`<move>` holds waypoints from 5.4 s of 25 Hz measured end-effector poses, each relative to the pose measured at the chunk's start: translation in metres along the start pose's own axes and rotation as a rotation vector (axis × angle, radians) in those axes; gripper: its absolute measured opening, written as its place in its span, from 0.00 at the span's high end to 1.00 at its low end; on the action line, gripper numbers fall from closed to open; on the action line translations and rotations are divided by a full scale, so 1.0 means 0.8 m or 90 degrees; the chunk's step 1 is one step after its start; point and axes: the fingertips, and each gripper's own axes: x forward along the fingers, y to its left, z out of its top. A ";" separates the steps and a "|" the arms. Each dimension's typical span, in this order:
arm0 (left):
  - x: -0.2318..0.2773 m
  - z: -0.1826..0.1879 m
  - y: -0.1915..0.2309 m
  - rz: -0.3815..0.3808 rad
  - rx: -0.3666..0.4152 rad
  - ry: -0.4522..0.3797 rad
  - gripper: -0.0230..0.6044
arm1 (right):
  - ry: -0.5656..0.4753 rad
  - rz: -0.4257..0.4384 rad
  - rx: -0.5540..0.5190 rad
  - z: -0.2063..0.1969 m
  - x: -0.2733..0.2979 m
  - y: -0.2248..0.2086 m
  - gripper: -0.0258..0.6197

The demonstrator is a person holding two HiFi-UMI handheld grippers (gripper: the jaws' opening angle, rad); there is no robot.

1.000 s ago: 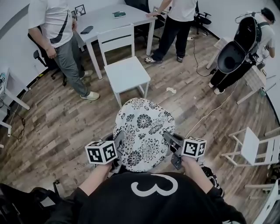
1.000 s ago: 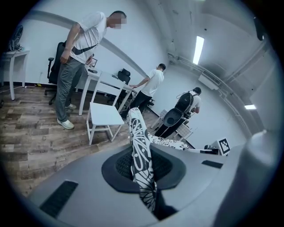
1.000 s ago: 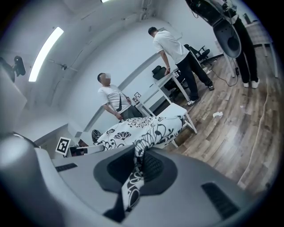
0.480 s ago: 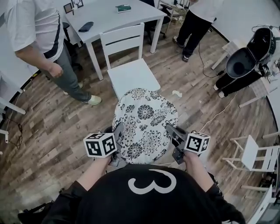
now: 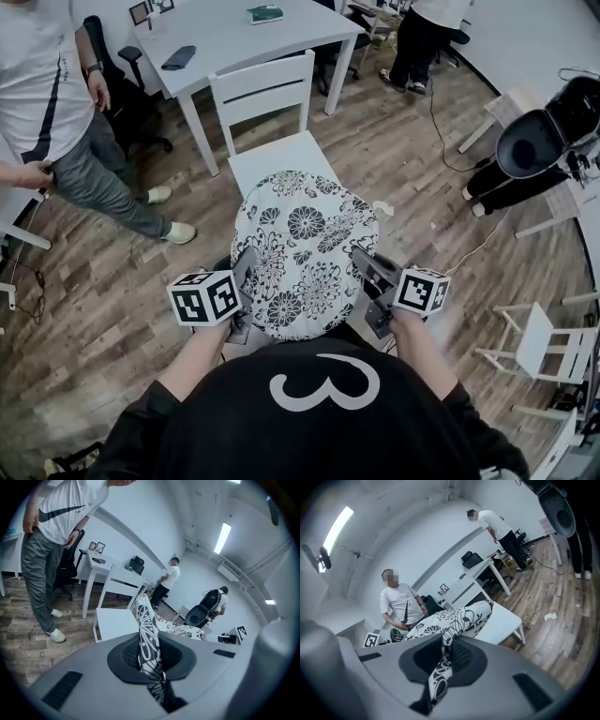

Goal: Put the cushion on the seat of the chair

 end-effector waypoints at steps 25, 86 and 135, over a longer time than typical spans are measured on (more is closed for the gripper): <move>-0.178 -0.333 -0.146 0.105 0.020 0.027 0.92 | 0.025 -0.026 0.006 -0.268 -0.318 -0.006 0.93; -0.222 -0.367 -0.028 0.223 -0.070 0.116 0.33 | 0.226 -0.431 -0.096 -0.292 -0.385 -0.072 0.36; -0.879 -0.323 -0.513 -0.501 0.190 -0.069 0.94 | -0.072 0.131 -0.290 -0.409 -0.649 0.730 0.95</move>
